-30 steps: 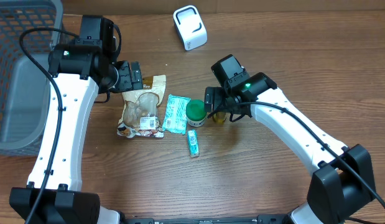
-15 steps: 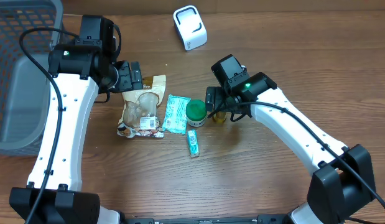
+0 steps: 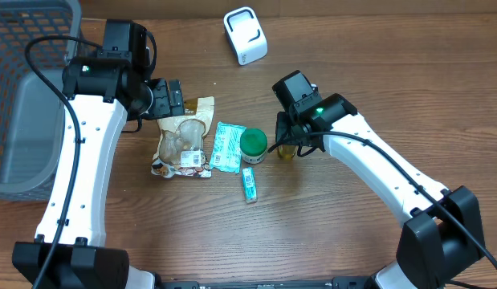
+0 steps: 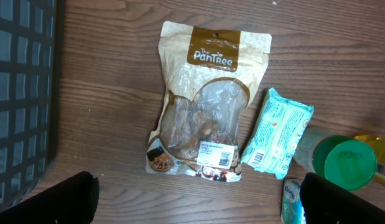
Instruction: Scan the item barcode
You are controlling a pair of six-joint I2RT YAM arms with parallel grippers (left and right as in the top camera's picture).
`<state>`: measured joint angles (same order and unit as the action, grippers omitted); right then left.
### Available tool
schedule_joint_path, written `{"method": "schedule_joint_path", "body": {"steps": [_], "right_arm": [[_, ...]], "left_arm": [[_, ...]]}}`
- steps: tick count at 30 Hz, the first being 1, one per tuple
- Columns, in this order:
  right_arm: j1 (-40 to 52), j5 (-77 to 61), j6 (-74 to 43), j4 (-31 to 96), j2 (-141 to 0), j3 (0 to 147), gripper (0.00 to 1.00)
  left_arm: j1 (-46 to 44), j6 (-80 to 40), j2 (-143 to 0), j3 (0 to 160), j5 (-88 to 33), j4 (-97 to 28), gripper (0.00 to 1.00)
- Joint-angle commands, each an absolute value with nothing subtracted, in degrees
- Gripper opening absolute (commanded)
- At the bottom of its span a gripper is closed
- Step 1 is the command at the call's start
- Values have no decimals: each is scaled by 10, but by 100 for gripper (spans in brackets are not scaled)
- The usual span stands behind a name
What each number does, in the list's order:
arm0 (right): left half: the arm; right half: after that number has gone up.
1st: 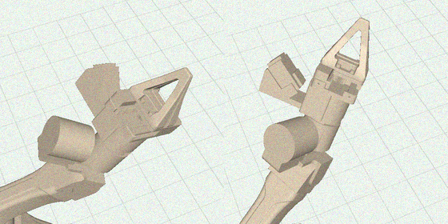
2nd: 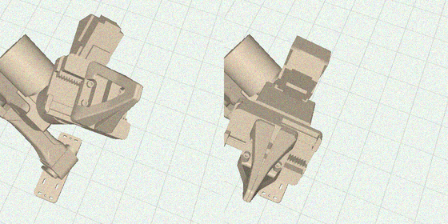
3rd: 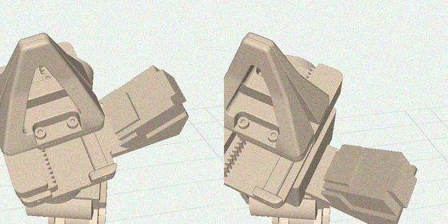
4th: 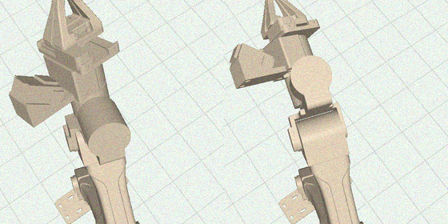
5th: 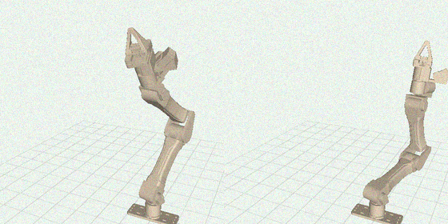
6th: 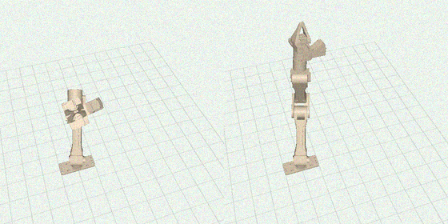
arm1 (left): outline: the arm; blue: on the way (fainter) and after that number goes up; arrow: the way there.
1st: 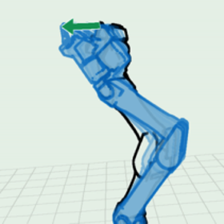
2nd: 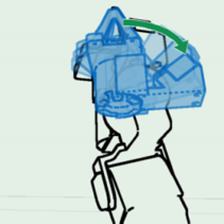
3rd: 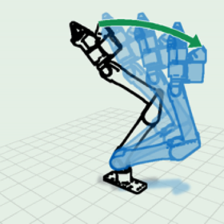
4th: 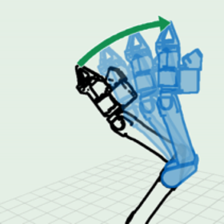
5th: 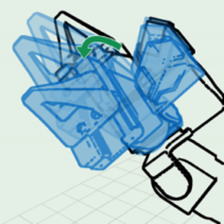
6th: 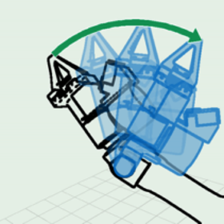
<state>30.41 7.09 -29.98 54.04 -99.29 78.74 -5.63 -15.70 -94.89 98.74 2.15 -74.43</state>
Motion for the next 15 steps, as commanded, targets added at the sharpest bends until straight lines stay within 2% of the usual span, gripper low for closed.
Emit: {"method": "schedule_joint_path", "body": {"steps": [1, 5, 15], "right_arm": [[301, 79, -302, 539, -991, 785, 40], [286, 79, -302, 544, -990, 795, 32], [255, 79, -301, 550, -990, 797, 33]], "left_arm": [[-57, -152, -954, 986, 19, -743, 100], [-57, -152, -954, 986, 19, -743, 99], [-57, -152, -954, 986, 19, -743, 99]]}}
